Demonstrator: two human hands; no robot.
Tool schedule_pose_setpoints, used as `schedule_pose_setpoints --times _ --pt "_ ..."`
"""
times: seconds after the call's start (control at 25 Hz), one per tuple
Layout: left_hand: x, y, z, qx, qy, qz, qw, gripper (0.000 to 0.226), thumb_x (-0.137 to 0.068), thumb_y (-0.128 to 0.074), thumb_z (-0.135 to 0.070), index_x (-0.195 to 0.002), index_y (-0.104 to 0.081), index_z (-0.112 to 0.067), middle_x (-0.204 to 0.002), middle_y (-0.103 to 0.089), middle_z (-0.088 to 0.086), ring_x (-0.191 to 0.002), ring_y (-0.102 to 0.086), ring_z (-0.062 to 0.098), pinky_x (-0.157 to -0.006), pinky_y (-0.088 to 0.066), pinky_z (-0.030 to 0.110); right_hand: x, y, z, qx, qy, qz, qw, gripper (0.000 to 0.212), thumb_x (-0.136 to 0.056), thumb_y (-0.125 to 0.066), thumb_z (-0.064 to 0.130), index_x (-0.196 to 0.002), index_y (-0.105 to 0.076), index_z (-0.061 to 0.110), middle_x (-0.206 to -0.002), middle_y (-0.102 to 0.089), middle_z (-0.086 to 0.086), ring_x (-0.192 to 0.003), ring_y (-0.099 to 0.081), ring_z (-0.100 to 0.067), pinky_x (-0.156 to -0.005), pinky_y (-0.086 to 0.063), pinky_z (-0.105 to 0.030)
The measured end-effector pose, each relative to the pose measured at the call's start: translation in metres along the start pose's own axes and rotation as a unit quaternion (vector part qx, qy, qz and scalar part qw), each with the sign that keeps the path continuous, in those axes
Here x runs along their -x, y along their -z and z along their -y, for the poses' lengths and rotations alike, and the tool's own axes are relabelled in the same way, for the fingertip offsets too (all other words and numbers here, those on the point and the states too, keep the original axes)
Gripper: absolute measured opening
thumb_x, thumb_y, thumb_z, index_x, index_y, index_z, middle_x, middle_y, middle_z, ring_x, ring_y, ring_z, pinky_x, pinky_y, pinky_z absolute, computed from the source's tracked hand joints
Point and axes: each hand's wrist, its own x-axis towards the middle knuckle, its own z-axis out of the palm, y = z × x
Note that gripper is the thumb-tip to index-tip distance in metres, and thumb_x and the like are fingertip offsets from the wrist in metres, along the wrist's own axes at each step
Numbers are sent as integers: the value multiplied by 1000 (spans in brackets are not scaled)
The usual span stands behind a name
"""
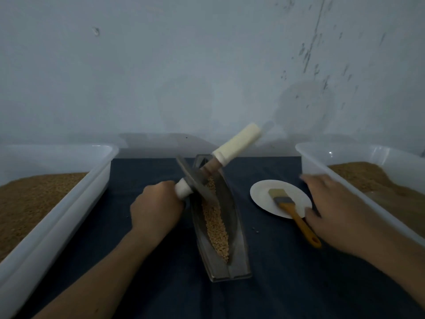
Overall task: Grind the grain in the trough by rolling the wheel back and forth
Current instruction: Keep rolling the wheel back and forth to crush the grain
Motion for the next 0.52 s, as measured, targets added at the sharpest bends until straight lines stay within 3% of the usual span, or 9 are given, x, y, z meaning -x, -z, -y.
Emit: schedule_pose_setpoints --times 0.04,0.12,0.2,0.32,0.4,0.52 --pt "2 1 2 27 18 7 999 13 -80 -66 -39 -76 -57 -31 -69 -57 -10 -59 -54 12 -50 -37 26 10 -4 -9 45 -11 59 997 53 -98 -53 30 -146 -31 25 -143 -42 2 -112 -53 -12 -91 -50 -26" --pt "5 3 6 79 47 11 996 13 -75 -68 -40 -72 -58 -32 -66 -60 -10 -58 -57 13 -50 -39 25 20 -3 -13 89 -21 152 984 9 -100 -48 28 -109 -48 27 -118 -50 7 -91 -53 -6 -81 -52 -24" --pt "7 6 11 149 77 9 986 13 -72 -70 -39 -69 -60 -30 -60 -62 -7 -55 -60 15 -49 -42 26 23 -4 -9 109 -15 159 981 13 -102 -45 35 -90 -46 30 -99 -46 10 -82 -51 -4 -77 -52 -25" --pt "10 9 21 247 120 -8 961 15 -71 -72 -34 -66 -62 -23 -55 -64 -6 -53 -62 17 -47 -44 28 18 -8 2 89 -26 99 991 25 -102 -29 42 -90 -44 27 -93 -52 9 -76 -54 -6 -71 -52 -28" --pt "11 11 26 279 133 -23 951 14 -72 -71 -28 -65 -61 -20 -56 -65 -6 -52 -63 19 -46 -45 30 18 -10 11 56 -35 102 993 29 -100 -23 55 -101 -39 30 -85 -60 8 -68 -58 -6 -63 -52 -26" --pt "15 13 28 301 121 -36 945 17 -75 -72 -26 -65 -60 -19 -58 -65 -7 -52 -63 15 -48 -46 29 18 -9 23 65 -16 160 985 44 -101 -41 51 -135 -22 31 -86 -58 7 -71 -60 -7 -65 -56 -28"
